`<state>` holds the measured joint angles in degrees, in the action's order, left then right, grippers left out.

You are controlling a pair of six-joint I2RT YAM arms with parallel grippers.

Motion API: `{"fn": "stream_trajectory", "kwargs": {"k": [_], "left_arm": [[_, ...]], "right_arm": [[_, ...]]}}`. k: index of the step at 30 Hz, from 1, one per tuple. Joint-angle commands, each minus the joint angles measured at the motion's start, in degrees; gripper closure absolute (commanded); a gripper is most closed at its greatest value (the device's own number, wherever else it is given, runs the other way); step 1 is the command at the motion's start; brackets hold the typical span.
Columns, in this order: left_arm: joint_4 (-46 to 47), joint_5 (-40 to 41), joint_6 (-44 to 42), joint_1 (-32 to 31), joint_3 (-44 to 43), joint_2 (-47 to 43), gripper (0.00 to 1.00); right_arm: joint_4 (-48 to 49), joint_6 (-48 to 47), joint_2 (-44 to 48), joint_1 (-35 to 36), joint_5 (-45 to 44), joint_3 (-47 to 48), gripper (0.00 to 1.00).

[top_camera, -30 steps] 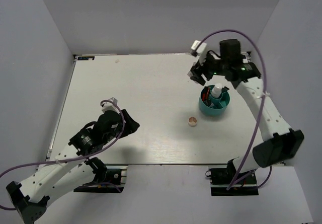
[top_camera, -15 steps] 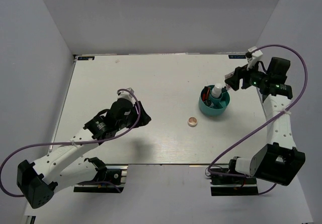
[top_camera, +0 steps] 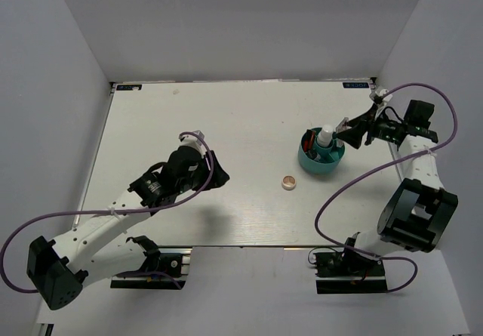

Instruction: Organize the makeup

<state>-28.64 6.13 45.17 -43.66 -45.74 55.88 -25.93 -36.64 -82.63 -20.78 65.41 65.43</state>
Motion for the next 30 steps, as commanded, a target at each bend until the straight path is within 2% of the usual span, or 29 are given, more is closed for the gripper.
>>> {"fn": "stream_trajectory", "kwargs": {"k": [1,6,14,26,29,30], "left_arm": [[0.78,-0.86,-0.69,0.07,-2.08,0.28,0.34],[0.87,-0.95,-0.52,0.07,-1.81,0.37,0.34],[0.61,-1.21,-0.43,0.07,-2.16,1.34,0.34],[0.16,-1.65,-0.17,0.07,-3.13,2.66,0.34],[0.52,-1.91,-0.08,0.07,-3.31,3.18,0.34],[0.52,-2.0,-0.08,0.07,-3.48,3.53,0.34]], "right_arm": [[2.28,-5.72,-1.04,-0.49,6.66,-2.22,1.0],[5.19,-10.9,-3.32,-0.41,9.21,-4.87,1.0],[6.77,-14.24,-5.17,-0.76,10.53,-7.59,1.0],[5.72,-18.72,-11.32,-2.07,10.71,-4.79,1.0],[4.4,-20.22,-12.2,-1.99,10.27,-4.34,0.95],[4.23,-20.31,-12.55,-1.99,10.18,-4.17,0.89]]}}
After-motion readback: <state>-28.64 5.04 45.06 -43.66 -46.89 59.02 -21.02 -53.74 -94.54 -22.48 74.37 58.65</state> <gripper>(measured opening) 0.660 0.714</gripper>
